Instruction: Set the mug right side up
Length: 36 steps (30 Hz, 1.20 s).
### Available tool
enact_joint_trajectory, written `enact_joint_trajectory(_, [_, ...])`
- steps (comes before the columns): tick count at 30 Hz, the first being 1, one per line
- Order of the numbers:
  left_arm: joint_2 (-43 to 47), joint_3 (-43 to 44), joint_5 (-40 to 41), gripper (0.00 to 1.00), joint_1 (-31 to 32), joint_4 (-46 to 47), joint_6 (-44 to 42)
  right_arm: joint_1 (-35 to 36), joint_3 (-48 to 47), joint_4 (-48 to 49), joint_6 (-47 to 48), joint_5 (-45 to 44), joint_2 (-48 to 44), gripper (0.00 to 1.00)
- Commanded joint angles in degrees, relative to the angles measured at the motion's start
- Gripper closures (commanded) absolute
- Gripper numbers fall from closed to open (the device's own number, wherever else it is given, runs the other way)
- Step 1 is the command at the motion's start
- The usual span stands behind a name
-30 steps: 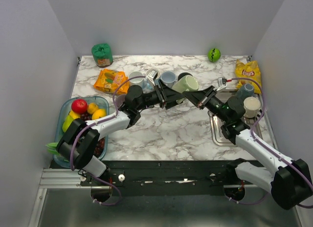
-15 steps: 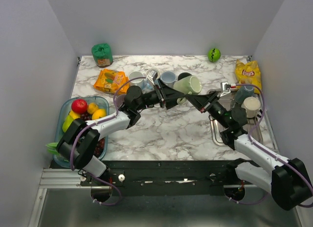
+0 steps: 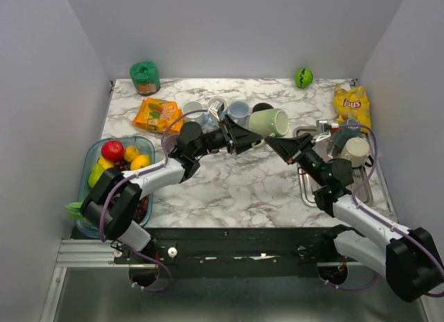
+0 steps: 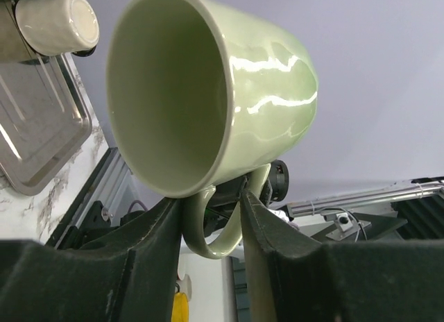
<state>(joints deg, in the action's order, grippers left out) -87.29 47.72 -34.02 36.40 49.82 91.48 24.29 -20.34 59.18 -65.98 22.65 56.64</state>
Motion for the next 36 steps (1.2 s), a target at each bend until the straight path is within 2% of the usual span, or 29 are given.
enact_joint_trajectory(1, [2.0, 3.2, 3.5, 0.60, -0.5, 8.4, 0.5, 1.7, 2.3, -2.8, 2.8, 7.2, 0.4, 0.99])
enact_joint_trajectory(3, [2.0, 3.4, 3.2, 0.63, -0.5, 8.7, 0.4, 2.0, 2.6, -3.6, 3.2, 7.0, 0.7, 0.99])
enact_joint_trajectory(9, [1.6, 4.2, 2.1, 0.81, -0.3, 10.8, 0.6, 2.2, 2.9, -5.4, 4.0, 6.1, 1.5, 0.99])
enact_joint_trajectory(11, [1.3, 4.3, 1.6, 0.98, -0.3, 12.7, 1.4, 2.3, 3.0, -5.9, 4.3, 5.6, 1.7, 0.99])
enact_joint_trajectory(18, [1.8, 3.4, 1.5, 1.00, -0.4, 12.8, -1.3, 2.3, 2.8, -12.4, 4.5, 2.6, 1.7, 0.99])
enact_joint_trajectory(20, [3.5, 3.8, 2.0, 1.00, -0.3, 5.4, -5.1, 2.3, 2.8, -13.6, 4.2, 1.4, 1.8, 0.99])
enact_joint_trajectory(21, [4.2, 4.1, 2.6, 1.00, -0.4, 1.6, -10.3, 2.3, 2.8, -15.0, 4.0, 1.1, 1.9, 0.98])
enact_joint_trajectory(22, [5.2, 5.2, 3.4, 1.00, -0.3, -7.5, -14.0, 2.3, 2.8, -15.3, 4.0, 0.5, 1.9, 0.94])
enact_joint_trajectory(23, [6.2, 5.7, 4.5, 1.00, -0.3, -12.3, -17.5, 2.2, 2.8, -16.0, 3.6, -0.1, 1.8, 0.89])
enact_joint_trajectory(24, [8.2, 6.3, 7.8, 1.00, -0.3, -17.3, -24.6, 2.3, 2.8, -17.5, 3.5, -0.7, 1.6, 0.77])
enact_joint_trajectory(25, [9.1, 6.9, 9.4, 1.00, -0.3, -25.2, -27.4, 2.2, 2.8, -18.3, 3.7, -1.9, 1.4, 0.67])
enact_joint_trajectory(27, [11.4, 8.2, 14.3, 1.00, -0.3, -31.4, -33.1, 2.3, 2.9, -21.4, 3.5, -3.7, 0.2, 0.50])
enact_joint_trajectory(30, [13.4, 10.3, 18.9, 1.00, -0.3, -43.6, -42.2, 2.3, 2.6, -25.5, 4.0, -6.0, -1.4, 0.37])
enact_joint_trajectory(31, [13.7, 11.0, 22.3, 1.00, -0.2, -49.2, -46.4, 2.2, 1.9, -26.6, 4.4, -6.7, -1.6, 0.35])
enact_joint_trajectory(36, [14.4, 14.5, 31.0, 1.00, -0.3, -63.3, -56.4, 2.3, -0.7, -37.3, 6.1, -10.2, -4.1, 0.26])
